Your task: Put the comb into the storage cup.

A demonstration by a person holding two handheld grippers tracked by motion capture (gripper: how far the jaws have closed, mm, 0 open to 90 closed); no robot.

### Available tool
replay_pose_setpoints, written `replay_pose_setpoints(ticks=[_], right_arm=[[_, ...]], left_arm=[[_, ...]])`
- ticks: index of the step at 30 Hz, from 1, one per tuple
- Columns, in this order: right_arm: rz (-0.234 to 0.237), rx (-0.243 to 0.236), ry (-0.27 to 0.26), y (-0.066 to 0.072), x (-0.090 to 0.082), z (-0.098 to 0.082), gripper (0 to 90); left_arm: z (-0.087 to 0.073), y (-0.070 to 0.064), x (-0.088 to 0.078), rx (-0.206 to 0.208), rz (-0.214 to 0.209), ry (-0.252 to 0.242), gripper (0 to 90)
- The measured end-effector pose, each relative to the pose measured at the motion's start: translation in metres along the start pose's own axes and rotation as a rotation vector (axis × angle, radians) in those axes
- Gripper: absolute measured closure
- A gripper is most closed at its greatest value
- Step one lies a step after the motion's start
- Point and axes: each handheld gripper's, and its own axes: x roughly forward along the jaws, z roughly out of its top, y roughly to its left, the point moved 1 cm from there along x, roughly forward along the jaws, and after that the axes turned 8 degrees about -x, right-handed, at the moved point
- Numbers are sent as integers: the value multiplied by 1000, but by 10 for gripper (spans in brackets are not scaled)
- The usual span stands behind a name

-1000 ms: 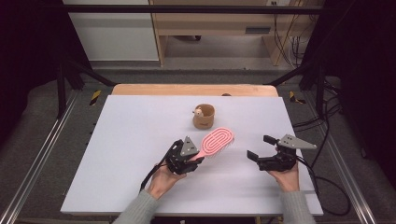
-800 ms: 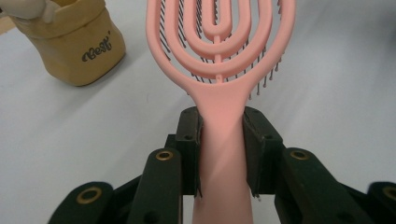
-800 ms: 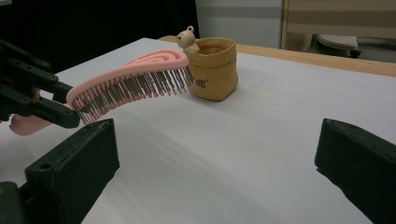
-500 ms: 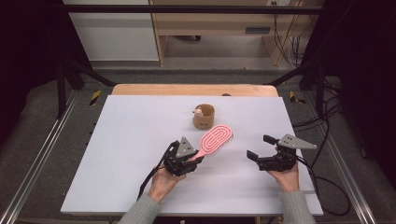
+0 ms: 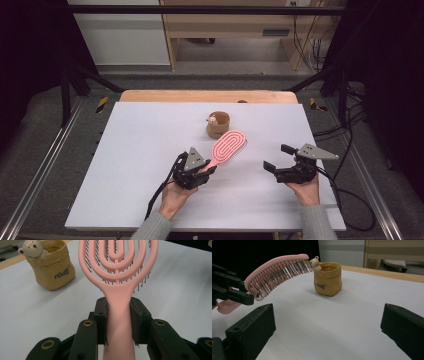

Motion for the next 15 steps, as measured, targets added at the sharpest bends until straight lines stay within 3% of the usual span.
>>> replay_pose_setpoints(ticks=[15], right_arm=[[25,9,-5,9,2,9,4]], left_arm=[[-6,-2,-4,-41,21,-69,698]])
